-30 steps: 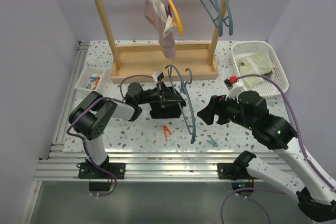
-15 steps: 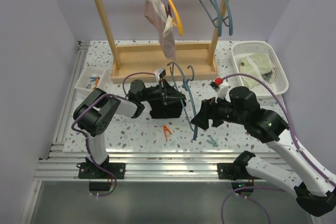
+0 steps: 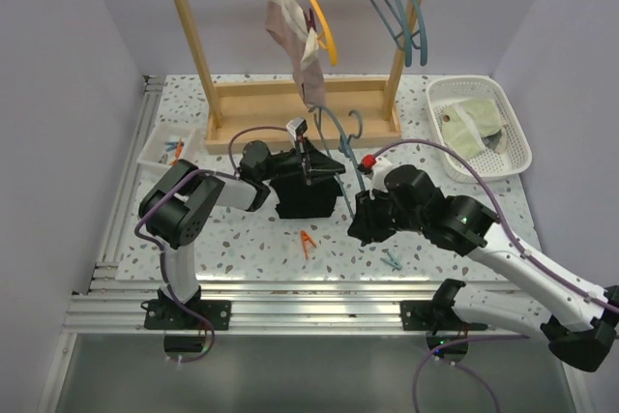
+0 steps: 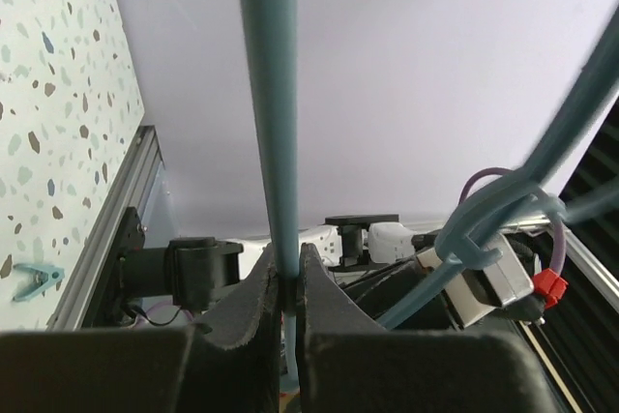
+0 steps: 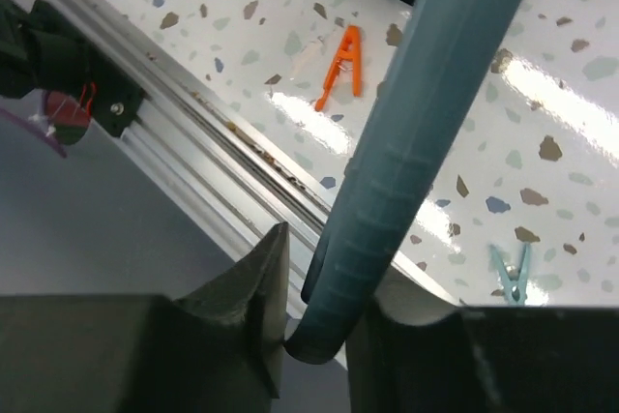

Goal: Remove the underwear clipped to the hanger

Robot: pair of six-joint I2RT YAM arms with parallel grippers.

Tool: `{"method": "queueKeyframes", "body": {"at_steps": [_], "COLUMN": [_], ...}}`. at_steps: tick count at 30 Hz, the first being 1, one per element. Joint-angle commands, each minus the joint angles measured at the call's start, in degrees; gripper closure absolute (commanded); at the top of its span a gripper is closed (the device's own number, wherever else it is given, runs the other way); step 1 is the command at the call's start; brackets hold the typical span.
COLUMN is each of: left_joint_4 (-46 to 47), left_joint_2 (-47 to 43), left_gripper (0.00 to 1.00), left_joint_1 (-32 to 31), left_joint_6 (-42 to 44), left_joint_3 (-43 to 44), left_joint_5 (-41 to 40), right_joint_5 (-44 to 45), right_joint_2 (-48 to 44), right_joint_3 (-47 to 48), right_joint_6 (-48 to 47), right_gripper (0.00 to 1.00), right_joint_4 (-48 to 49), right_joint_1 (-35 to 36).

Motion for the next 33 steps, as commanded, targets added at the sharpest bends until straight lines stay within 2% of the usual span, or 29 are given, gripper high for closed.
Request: {"method": "queueKeyframes", "body": {"at_steps": [1, 4, 5, 7, 8, 10, 11, 17, 22, 26, 30, 33], "left_joint_4": [3.1, 3.0, 3.1, 4.1, 4.9, 5.4, 5.6, 6.8, 0.5, -2.9, -2.9, -2.5], "left_joint_2": [-0.5, -1.0, -1.0, -1.2, -1.4, -1.8, -2.2, -4.5, -9.0, -11.5, -12.7, -13.4], "left_gripper": [1.0, 1.0, 0.98, 0.8, 0.6, 0.41, 0.0, 0.0, 0.0, 0.0, 0.0, 0.0], "left_joint_1": [0.5, 0.5, 0.5, 0.7, 0.8, 0.9, 0.9, 1.8, 2.5, 2.9, 3.2, 3.1], "left_joint_6": [-0.9, -0.9, -0.8, -0.8, -0.7, -0.6, -0.3, 0.7, 7.0, 9.8, 10.6, 10.5], "left_joint_3": [2.2, 1.0, 0.4, -1.7, -2.5, -4.2, -4.7, -7.1, -10.6, -14.0, -16.8, -17.7], "left_joint_5": [-0.6, -0.7, -0.7, -0.9, -1.0, -1.2, -1.5, -0.8, 1.1, 2.2, 2.8, 3.1], "right_joint_5": [8.5, 16.1, 17.8, 21.9, 22.9, 24.8, 25.1, 28.5, 36.1, 38.1, 34.3, 26.3], "right_joint_2": [0.7, -1.0, -1.6, -3.1, -3.5, -3.9, -4.0, -1.5, 6.0, 10.6, 16.8, 22.2], "right_joint_3": [2.1, 3.5, 4.1, 4.7, 5.3, 5.9, 6.4, 10.2, 20.3, 25.9, 33.4, 39.9], "right_joint_6": [-0.2, -0.3, -0.4, -1.0, -1.2, -1.7, -1.8, -3.4, -6.1, -8.8, -11.6, -13.5], "right_gripper": [0.77, 1.0, 1.0, 1.0, 1.0, 1.0, 1.0, 1.0, 1.0, 1.0, 1.0, 1.0], "right_joint_4": [0.8, -0.8, -1.2, -2.8, -3.3, -4.5, -4.6, -6.0, -10.8, -11.3, -11.4, -12.0], "right_joint_1": [2.0, 2.0, 2.0, 2.0, 2.1, 2.0, 2.0, 2.0, 2.0, 1.5, -3.4, -10.0]}}
